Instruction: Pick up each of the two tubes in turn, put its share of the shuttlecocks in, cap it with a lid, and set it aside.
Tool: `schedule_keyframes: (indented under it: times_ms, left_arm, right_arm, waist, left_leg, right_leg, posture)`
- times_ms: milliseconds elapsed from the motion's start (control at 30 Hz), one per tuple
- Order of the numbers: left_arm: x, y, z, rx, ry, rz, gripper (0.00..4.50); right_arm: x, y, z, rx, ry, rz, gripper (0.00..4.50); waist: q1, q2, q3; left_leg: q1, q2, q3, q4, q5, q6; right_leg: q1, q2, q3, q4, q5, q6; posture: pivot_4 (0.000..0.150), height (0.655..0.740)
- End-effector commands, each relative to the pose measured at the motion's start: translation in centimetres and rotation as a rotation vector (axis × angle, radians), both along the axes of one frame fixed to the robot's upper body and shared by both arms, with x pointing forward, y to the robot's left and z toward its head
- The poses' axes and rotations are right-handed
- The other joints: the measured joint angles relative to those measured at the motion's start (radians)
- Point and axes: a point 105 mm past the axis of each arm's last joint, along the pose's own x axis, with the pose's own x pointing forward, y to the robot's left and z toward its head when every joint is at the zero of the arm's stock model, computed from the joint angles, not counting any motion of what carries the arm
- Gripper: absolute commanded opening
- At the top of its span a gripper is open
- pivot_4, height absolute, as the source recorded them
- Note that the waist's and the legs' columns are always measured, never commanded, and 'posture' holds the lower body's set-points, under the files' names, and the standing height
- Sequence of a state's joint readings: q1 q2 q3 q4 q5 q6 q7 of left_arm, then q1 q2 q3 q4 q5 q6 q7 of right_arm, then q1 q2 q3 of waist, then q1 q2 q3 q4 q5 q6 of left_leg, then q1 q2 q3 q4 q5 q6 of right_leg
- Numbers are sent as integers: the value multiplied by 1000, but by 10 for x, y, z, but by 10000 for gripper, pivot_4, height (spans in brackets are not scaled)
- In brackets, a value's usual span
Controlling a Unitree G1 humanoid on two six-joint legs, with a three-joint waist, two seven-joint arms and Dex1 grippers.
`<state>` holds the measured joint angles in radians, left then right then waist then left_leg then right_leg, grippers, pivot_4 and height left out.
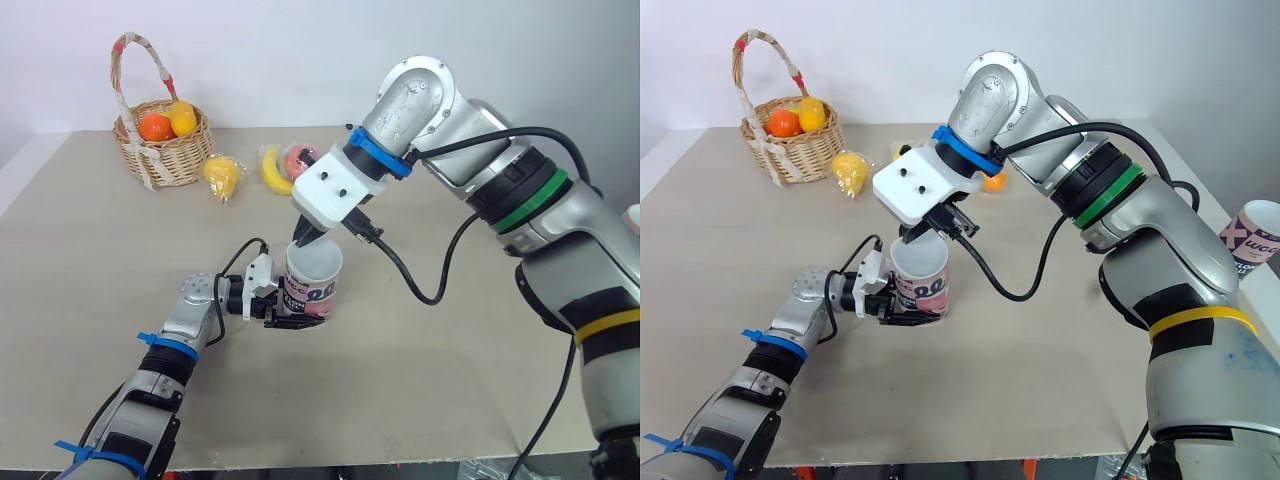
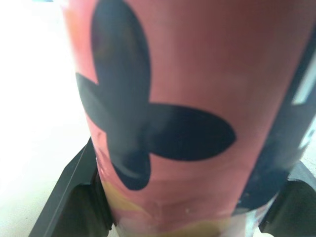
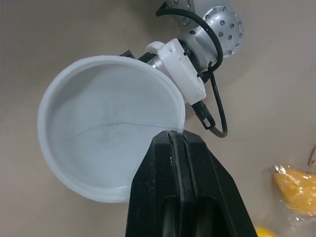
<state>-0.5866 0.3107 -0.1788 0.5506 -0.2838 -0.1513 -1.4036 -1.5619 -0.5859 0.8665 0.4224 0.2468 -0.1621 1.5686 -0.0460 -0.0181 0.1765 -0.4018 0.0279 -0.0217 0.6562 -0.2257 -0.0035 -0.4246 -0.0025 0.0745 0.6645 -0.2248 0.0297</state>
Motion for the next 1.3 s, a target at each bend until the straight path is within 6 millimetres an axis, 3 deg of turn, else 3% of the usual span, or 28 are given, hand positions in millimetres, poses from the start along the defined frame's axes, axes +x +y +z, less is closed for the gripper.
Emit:
schedule_keyframes:
  times_ms: [33, 300, 433, 567, 800, 900, 933, 967, 1000, 1033, 1067, 1167, 1267, 1300]
  left_arm:
    - [4, 15, -17, 55, 63, 73, 29878]
    - [4, 14, -17, 49, 65, 73, 29878]
    - [4, 14, -17, 50, 65, 72, 29878]
    - [4, 14, -17, 53, 64, 70, 29878]
    - [4, 15, -16, 52, 61, 73, 29878]
    - [4, 16, -17, 56, 64, 71, 29878]
    - [4, 16, -18, 57, 65, 70, 29878]
    - [3, 16, -18, 58, 65, 70, 29878]
    - [3, 17, -18, 59, 66, 68, 29878]
    - [3, 16, -19, 60, 66, 66, 29878]
    - [3, 16, -19, 61, 66, 64, 29878]
    - [2, 16, -18, 61, 64, 62, 29878]
    - [2, 16, -18, 61, 62, 62, 29878]
    - [2, 15, -18, 60, 62, 62, 29878]
  right_arm:
    - [4, -6, -20, -96, 4, -1, 10495]
    - [10, -6, -18, -59, -4, -41, 44071]
    - [7, -3, 19, 89, 65, -94, 44677]
    - [5, -9, 36, 157, 110, -127, 44677]
    - [-13, -42, 62, 358, 314, -205, 44677]
    - [-12, -47, 61, 414, 365, -262, 38036]
    - [-11, -47, 57, 419, 366, -275, 33258]
    - [-11, -47, 54, 419, 366, -279, 31507]
    - [-10, -45, 47, 412, 372, -285, 24806]
    - [-11, -43, 42, 405, 379, -286, 24806]
    - [-11, -42, 37, 396, 384, -287, 18549]
    - [-15, -39, 27, 360, 401, -274, 9631]
    - [-19, -36, 17, 303, 408, -254, 1367]
    - [-20, -34, 13, 284, 404, -246, 1367]
  waist:
    - [0, -1, -1]
    - [-1, -1, -1]
    - [-1, -1, -1]
    - [-1, -1, -1]
    - [0, -1, 0]
    - [-3, -1, 0]
    - [-3, -1, 0]
    - [-3, -1, 0]
    - [-3, -1, 0]
    - [-3, -1, 0]
    - [-3, -1, 0]
    - [-2, -1, 0]
    - [-2, -1, 0]
    - [-2, -1, 0]
  left_leg:
    - [0, 0, 0, 0, 0, 0]
    - [6, 0, 0, 0, 0, 0]
    - [7, 0, 1, -1, 0, 0]
    - [5, 0, 1, -1, 0, 0]
    - [1, 0, 0, -1, 0, 0]
    - [2, 1, 1, -1, 0, 0]
    - [3, 1, 1, -1, 0, 0]
    - [3, 1, 1, -1, 0, 0]
    - [3, 1, 1, -1, 0, 1]
    - [3, 1, 1, -1, 0, 1]
    - [3, 1, 0, -1, 0, 1]
    - [2, 1, 1, -2, 0, 1]
    - [1, 1, 0, -2, 0, 1]
    - [1, 1, 0, -2, 0, 1]
  right_leg:
    - [0, 0, 0, 0, 0, 0]
    - [5, 0, 0, 0, -1, -3]
    - [5, 0, 0, 0, -1, -3]
    - [3, 0, 0, 0, -1, -3]
    - [0, 0, 0, 0, -1, -3]
    - [1, 0, 0, 0, -1, -3]
    - [1, 0, 0, 0, 0, -3]
    - [0, 0, 0, 0, 0, -4]
    - [0, 1, 0, 0, 0, -4]
    - [0, 1, 0, 0, 0, -4]
    - [0, 1, 0, 0, 0, -4]
    - [0, 2, 0, 0, 0, -3]
    - [-1, 2, 0, 0, 2, 0]
    - [-1, 2, 0, 0, 2, 0]
  posture:
    - [1500, 7298]
    - [1500, 7298]
    - [1500, 7298]
    - [1500, 7298]
    - [1500, 7298]
    - [1500, 7298]
    - [1500, 7298]
    - [1500, 7298]
    - [1500, 7298]
    - [1500, 7298]
    - [1500, 7298]
    - [1500, 7298]
    - [1500, 7298]
    - [1500, 7298]
